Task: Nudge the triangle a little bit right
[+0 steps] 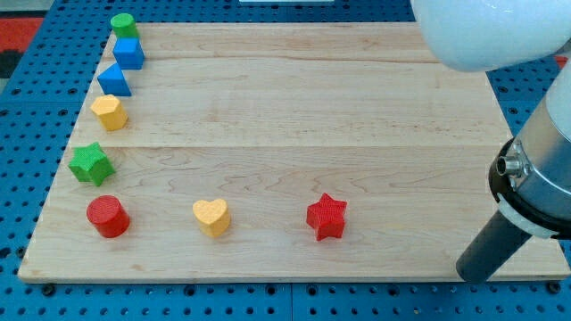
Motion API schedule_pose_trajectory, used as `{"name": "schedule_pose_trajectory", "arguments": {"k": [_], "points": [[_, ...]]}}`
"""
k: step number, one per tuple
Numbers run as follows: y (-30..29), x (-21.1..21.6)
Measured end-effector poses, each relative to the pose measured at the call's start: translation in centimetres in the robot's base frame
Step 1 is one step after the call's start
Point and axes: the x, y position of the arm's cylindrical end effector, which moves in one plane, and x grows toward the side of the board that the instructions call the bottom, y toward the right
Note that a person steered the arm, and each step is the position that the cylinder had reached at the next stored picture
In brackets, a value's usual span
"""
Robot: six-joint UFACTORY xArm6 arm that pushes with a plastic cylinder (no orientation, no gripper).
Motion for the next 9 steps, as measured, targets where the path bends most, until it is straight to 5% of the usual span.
{"name": "schedule_pose_trajectory", "arguments": {"k": [4,5,7,9], "points": [[-48.8,-0.5],[-49.4,-2.2],[-47.8,-24.5],[-43.5,-31.0]]}}
